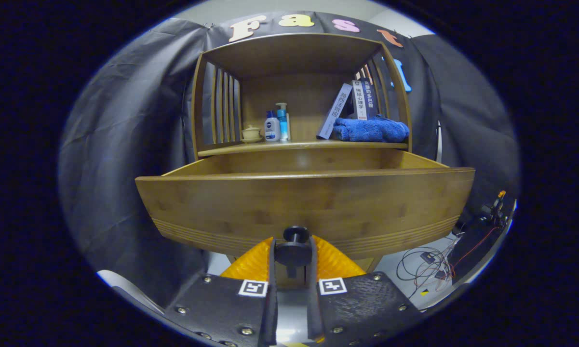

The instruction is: Pull open the drawer, take out the items inside it, and place them on the countertop above the cabinet.

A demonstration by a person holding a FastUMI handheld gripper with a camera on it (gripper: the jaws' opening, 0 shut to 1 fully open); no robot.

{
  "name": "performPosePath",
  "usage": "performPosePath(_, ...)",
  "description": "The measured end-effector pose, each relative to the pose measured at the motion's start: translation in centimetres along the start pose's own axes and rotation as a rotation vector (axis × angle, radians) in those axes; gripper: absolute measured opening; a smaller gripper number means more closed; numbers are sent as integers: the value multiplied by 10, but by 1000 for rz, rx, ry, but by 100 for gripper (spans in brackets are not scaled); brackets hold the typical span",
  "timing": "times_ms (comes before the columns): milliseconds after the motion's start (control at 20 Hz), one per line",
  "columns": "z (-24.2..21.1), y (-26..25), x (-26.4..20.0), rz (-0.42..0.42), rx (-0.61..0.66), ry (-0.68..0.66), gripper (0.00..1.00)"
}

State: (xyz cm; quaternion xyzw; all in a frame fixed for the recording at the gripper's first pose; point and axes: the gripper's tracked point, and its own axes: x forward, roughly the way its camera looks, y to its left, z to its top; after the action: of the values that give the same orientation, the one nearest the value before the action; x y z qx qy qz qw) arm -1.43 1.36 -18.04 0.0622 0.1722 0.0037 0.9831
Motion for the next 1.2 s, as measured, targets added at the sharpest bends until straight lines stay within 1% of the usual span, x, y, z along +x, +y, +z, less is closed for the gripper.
performPosePath(200,-3,-1,-3,-14,-4,21,24)
performPosePath(300,-5,1,-5,-11,20,52,44)
performPosePath(400,5,-1,-15,-16,66,51,63)
performPosePath(500,19,-13,-22,-64,79,50,82)
performPosePath(600,39,-19,-31,-115,47,47,100)
performPosePath(700,60,-16,-35,-127,6,50,100)
performPosePath(850,96,-6,-35,-117,18,61,100)
performPosePath(1000,117,-13,-16,-164,-1,111,100)
performPosePath(1050,125,-13,-4,-163,-9,117,100)
performPosePath(1200,125,-17,29,-167,-26,200,100)
